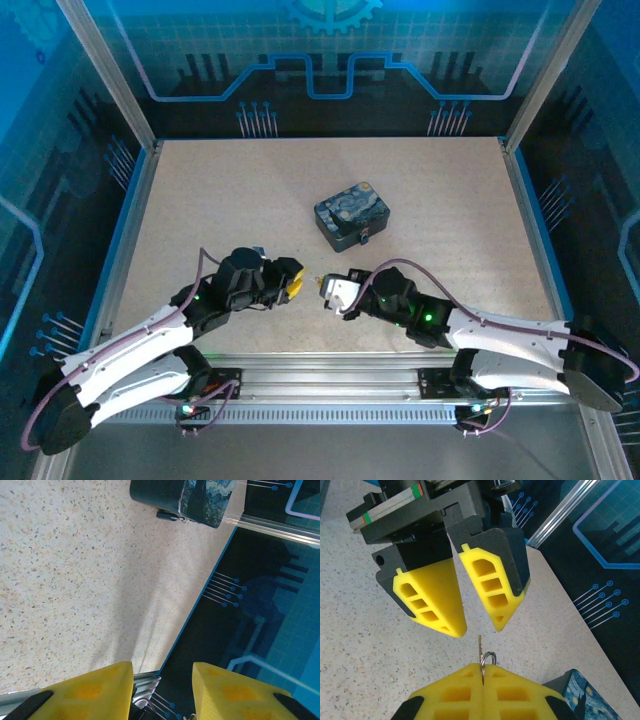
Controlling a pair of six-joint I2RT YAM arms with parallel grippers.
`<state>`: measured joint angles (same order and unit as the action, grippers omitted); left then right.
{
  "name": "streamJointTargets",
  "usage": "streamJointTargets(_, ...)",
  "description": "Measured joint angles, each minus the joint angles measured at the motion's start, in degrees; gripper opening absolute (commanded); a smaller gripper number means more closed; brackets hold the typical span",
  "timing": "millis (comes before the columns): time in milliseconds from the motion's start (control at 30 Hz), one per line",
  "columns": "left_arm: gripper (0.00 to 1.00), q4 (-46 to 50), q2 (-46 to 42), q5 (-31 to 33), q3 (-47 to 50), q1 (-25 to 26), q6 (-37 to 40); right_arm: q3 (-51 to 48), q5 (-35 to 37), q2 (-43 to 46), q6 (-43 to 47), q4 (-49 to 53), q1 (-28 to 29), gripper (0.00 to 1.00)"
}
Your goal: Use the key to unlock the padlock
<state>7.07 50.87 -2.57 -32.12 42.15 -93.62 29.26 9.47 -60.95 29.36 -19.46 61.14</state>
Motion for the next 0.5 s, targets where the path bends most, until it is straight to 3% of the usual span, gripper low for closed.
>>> streamJointTargets(500,0.21,-0.04,1.75,-0.22,0.00,0.76,-2.51,2.49,1.07,-3.80,2.23,0.61,1.55,0.01)
